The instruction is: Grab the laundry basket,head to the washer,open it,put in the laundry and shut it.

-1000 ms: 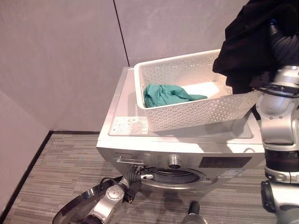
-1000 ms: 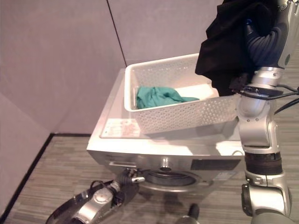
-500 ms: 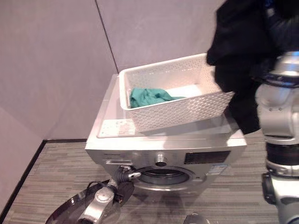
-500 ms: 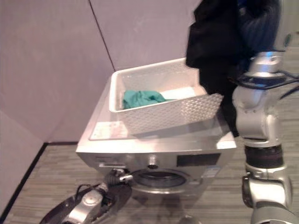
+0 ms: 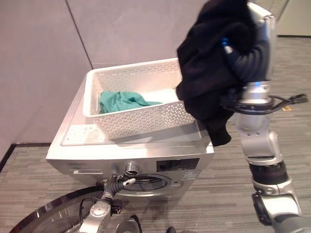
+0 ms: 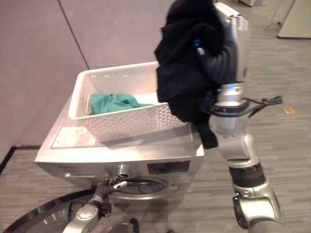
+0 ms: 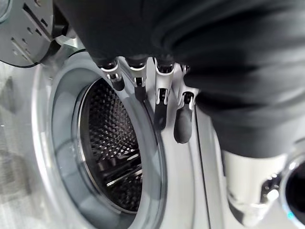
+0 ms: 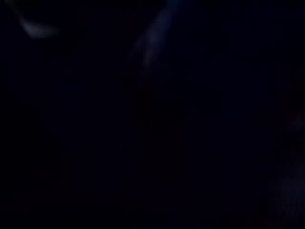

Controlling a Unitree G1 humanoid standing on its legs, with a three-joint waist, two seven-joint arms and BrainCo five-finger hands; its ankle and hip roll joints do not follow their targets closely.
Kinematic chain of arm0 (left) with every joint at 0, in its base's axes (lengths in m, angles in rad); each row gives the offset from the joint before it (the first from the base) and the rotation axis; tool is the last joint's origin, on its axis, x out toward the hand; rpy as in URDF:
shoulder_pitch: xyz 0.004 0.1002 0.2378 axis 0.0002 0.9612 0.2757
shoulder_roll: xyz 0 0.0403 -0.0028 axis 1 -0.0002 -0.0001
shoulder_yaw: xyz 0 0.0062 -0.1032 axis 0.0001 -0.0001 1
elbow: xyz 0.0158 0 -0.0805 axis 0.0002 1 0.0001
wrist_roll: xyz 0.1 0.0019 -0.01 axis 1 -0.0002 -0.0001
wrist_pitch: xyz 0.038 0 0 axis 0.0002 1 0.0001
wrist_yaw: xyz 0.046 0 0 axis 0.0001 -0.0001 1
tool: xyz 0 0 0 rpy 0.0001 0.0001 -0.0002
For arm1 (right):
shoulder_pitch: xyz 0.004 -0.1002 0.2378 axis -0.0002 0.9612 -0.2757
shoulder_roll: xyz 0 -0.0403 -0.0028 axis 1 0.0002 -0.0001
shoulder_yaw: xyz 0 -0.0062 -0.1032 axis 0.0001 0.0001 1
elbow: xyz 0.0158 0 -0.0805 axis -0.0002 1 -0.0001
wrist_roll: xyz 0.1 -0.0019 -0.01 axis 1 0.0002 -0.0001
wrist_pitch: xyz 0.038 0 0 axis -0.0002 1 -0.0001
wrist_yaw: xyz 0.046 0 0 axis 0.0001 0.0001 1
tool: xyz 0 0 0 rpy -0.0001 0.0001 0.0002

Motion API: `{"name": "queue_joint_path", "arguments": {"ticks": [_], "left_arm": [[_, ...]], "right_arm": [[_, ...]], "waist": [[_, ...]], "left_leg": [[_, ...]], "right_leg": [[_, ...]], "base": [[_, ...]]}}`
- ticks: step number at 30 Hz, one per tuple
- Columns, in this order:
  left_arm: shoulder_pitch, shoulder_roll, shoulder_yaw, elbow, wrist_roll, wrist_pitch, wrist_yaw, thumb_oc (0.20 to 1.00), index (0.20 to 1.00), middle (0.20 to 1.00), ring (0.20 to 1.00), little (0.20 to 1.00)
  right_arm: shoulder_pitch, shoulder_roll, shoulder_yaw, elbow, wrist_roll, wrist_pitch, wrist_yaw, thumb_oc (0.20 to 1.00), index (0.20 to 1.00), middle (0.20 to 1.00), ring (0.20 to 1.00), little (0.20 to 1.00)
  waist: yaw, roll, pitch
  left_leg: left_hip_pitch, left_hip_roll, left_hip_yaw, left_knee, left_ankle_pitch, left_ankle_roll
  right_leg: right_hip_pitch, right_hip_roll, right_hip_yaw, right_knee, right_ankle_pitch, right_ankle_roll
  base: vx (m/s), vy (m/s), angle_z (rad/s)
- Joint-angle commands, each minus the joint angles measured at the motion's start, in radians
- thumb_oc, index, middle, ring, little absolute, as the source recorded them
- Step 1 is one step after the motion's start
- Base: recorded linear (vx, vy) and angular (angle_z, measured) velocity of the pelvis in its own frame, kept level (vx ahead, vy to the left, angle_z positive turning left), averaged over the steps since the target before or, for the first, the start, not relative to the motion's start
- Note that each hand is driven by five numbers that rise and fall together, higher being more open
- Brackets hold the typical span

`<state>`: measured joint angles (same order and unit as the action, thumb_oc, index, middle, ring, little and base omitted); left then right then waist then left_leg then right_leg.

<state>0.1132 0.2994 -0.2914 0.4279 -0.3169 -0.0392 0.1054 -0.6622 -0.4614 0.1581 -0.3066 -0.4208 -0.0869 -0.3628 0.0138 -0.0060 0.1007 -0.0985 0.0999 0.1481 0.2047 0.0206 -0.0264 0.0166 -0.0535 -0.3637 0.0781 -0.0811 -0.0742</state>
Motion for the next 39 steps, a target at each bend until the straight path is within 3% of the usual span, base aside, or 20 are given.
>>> {"name": "queue_joint_path", "arguments": {"ticks": [1, 3, 9, 22, 31, 39], "left_arm": [[-0.175, -0.043, 0.045, -0.158, -0.006, -0.133, -0.002, 1.000, 1.000, 1.000, 1.000, 1.000], [-0.165, -0.041, 0.044, -0.163, 0.003, -0.129, -0.003, 1.000, 1.000, 1.000, 1.000, 1.000], [-0.141, -0.029, 0.058, -0.199, 0.030, -0.122, -0.018, 1.000, 1.000, 1.000, 1.000, 1.000], [-0.079, -0.031, 0.095, -0.295, 0.021, -0.131, -0.072, 1.000, 1.000, 1.000, 1.000, 1.000], [-0.067, -0.026, 0.091, -0.275, 0.053, -0.121, -0.088, 1.000, 1.000, 1.000, 1.000, 1.000], [0.012, 0.009, 0.123, -0.334, 0.101, -0.109, -0.123, 1.000, 1.000, 1.000, 1.000, 1.000]], "right_arm": [[-0.094, -0.016, 0.011, -0.062, 0.045, -0.050, 0.012, 0.200, 0.200, 0.200, 0.200, 0.200], [-0.085, 0.001, 0.011, -0.059, 0.050, -0.051, 0.015, 0.200, 0.200, 0.200, 0.200, 0.200], [-0.035, 0.013, -0.007, -0.075, 0.036, -0.038, 0.034, 0.200, 0.200, 0.200, 0.200, 0.200], [0.125, -0.029, -0.130, -0.184, -0.050, -0.031, 0.083, 0.200, 0.200, 0.200, 0.200, 0.200], [0.220, -0.051, -0.166, -0.170, -0.047, -0.023, 0.111, 0.200, 0.200, 0.200, 0.200, 0.200], [0.425, -0.045, -0.245, -0.169, -0.042, -0.003, 0.147, 0.200, 0.200, 0.200, 0.200, 0.200]], "waist": [[0.001, 0.051, -0.073], [0.001, 0.059, -0.086], [0.000, 0.084, -0.111], [-0.034, 0.093, -0.119], [-0.038, 0.085, -0.121], [-0.041, 0.071, -0.118]], "left_leg": [[0.103, 0.019, -0.002, -0.043, -0.060, -0.040], [0.130, 0.006, -0.010, -0.082, -0.045, -0.040], [0.179, -0.026, 0.010, -0.163, -0.074, -0.019], [0.214, -0.054, 0.047, -0.155, -0.117, 0.019], [0.213, -0.076, 0.047, -0.165, -0.123, 0.037], [0.211, -0.090, 0.026, -0.175, -0.117, 0.047]], "right_leg": [[0.109, -0.049, -0.071, -0.111, -0.023, 0.106], [0.110, -0.056, -0.073, -0.108, -0.007, 0.113], [0.103, -0.096, -0.079, -0.088, 0.020, 0.136], [0.090, -0.130, -0.029, -0.068, 0.049, 0.163], [0.079, -0.151, -0.017, -0.074, 0.073, 0.180], [0.094, -0.166, -0.050, -0.072, 0.071, 0.182]], "base": [[0.02, 0.066, -0.06], [-0.01, 0.077, 0.07], [-0.03, 0.083, -0.06], [0.00, 0.025, -0.08], [-0.01, 0.039, -0.09], [-0.02, 0.002, 0.04]]}}
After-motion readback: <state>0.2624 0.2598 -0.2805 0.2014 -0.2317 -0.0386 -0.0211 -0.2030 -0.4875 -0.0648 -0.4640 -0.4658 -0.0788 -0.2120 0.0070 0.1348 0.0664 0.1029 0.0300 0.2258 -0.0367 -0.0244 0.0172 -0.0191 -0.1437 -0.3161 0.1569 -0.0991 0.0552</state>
